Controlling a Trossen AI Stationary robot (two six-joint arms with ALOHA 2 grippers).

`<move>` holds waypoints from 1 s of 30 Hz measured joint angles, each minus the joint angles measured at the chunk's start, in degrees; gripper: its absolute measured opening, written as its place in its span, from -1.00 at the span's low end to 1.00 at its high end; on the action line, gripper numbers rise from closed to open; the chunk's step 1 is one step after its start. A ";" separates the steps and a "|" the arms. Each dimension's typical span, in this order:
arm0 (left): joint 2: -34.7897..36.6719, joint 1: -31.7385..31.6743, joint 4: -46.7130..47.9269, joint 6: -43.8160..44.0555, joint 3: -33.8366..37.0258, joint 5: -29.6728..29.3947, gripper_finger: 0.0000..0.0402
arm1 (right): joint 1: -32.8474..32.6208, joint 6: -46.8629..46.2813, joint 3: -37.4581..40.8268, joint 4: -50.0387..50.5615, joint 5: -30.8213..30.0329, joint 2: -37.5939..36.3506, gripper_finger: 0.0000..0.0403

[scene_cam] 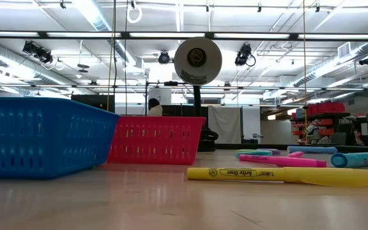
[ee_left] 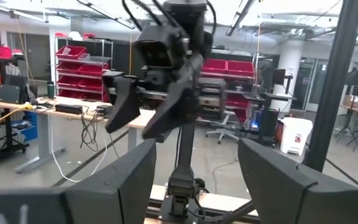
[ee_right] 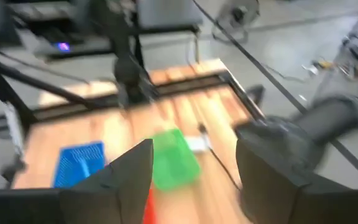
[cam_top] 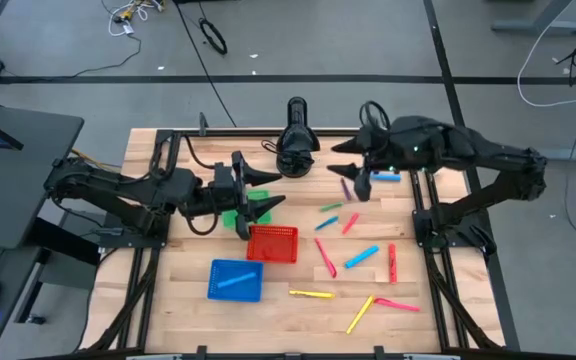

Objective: Pick & Place Markers
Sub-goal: Put the top blue highlighter pen into the blue bin

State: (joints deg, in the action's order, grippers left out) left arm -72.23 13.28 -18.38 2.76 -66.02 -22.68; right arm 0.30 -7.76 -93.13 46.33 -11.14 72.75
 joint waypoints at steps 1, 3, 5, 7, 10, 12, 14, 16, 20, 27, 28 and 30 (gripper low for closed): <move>0.00 0.02 0.24 0.00 0.00 0.00 0.16 | 0.90 0.37 -0.82 2.52 0.04 0.00 0.16; -0.02 0.02 0.32 0.00 0.00 0.02 0.16 | 2.79 1.35 -2.45 7.79 0.22 0.04 0.16; -0.02 0.00 0.28 0.00 0.00 0.00 0.16 | 4.83 2.70 -4.05 12.52 0.89 0.03 0.16; -0.02 0.00 0.28 0.00 0.00 0.00 0.16 | 7.30 3.81 -5.11 16.62 2.50 -0.02 0.16; -0.02 0.02 0.13 0.01 0.00 0.00 0.16 | 10.81 4.78 -5.65 21.50 4.79 0.00 0.16; -0.02 0.02 0.16 0.00 0.00 0.00 0.16 | 13.26 5.73 -5.70 24.30 6.16 0.00 0.16; -0.02 0.02 0.14 0.00 0.00 0.00 0.16 | 16.04 7.50 -5.70 27.20 6.36 0.02 0.16; -0.02 0.02 0.17 0.02 0.00 0.00 0.16 | 18.41 9.45 -5.72 29.71 6.19 0.20 0.16; -0.02 0.02 0.17 0.02 0.00 0.00 0.16 | 23.30 13.17 -5.72 33.53 6.41 0.71 0.16; -0.02 0.02 0.54 0.03 0.00 0.00 0.16 | 32.02 20.88 -5.72 38.68 6.25 3.62 0.16; -0.02 0.02 0.55 0.02 0.00 0.00 0.16 | 33.18 22.06 -5.72 39.29 6.25 4.31 0.16; -0.02 0.02 0.56 0.02 0.00 0.00 0.16 | 35.47 24.18 -5.72 40.29 6.27 5.95 0.16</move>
State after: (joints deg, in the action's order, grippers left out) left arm -72.25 13.30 -17.82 2.79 -66.02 -22.68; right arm 35.77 16.42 -98.85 86.62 -4.87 78.70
